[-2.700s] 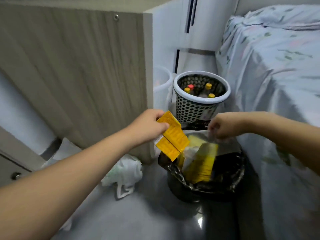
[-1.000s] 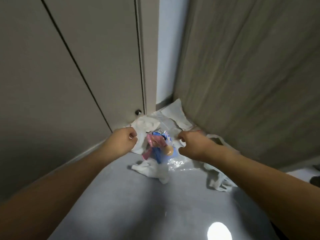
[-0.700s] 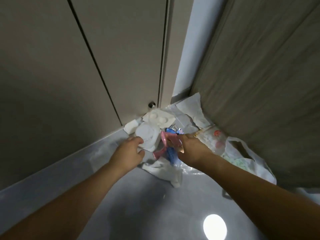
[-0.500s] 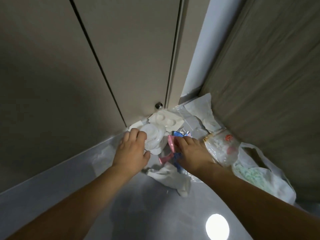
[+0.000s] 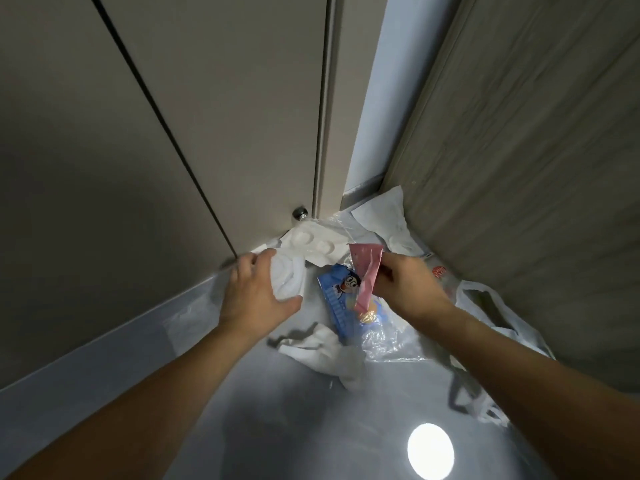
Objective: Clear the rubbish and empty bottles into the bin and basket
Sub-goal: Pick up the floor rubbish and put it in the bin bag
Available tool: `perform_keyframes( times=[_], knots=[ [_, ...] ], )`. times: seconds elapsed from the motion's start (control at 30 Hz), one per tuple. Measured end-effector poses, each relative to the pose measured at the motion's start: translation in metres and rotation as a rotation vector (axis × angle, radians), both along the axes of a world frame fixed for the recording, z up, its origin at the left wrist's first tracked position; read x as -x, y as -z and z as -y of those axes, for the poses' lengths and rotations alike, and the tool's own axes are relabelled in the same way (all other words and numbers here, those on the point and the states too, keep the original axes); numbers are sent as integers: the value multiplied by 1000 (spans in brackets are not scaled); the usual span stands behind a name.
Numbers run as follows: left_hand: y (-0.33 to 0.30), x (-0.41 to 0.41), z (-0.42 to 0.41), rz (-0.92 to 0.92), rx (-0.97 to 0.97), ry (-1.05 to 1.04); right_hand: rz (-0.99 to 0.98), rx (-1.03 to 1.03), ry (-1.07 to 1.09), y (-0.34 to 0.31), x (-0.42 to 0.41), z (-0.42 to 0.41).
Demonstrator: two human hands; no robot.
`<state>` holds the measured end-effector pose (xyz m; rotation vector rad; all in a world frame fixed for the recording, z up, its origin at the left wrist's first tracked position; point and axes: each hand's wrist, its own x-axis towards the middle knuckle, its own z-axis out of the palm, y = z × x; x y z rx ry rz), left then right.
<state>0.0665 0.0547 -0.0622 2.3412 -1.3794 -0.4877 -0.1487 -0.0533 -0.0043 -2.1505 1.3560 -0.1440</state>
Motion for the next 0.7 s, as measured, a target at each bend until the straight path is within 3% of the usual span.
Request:
perform_keyframes(
  times=[0.1,0.17,0.27,0.5,0.7],
  knots=[
    [-21,2,-7,-344,39,-196,27,-56,-17,-34,11,-3],
    [-41,1,-7,-713,57,-328,4,-85,-34,-57,21,-7],
    [-82,10,-5,-1193,-2,-274,-87,-85,-62,-90,41,-11],
    [-186,96,18,-1253,28,96,-260,-93,-42,-171,127,-21],
    [-262,201,25,-1236,3,432,-344,-249,64,-215,229,-43]
  ],
)
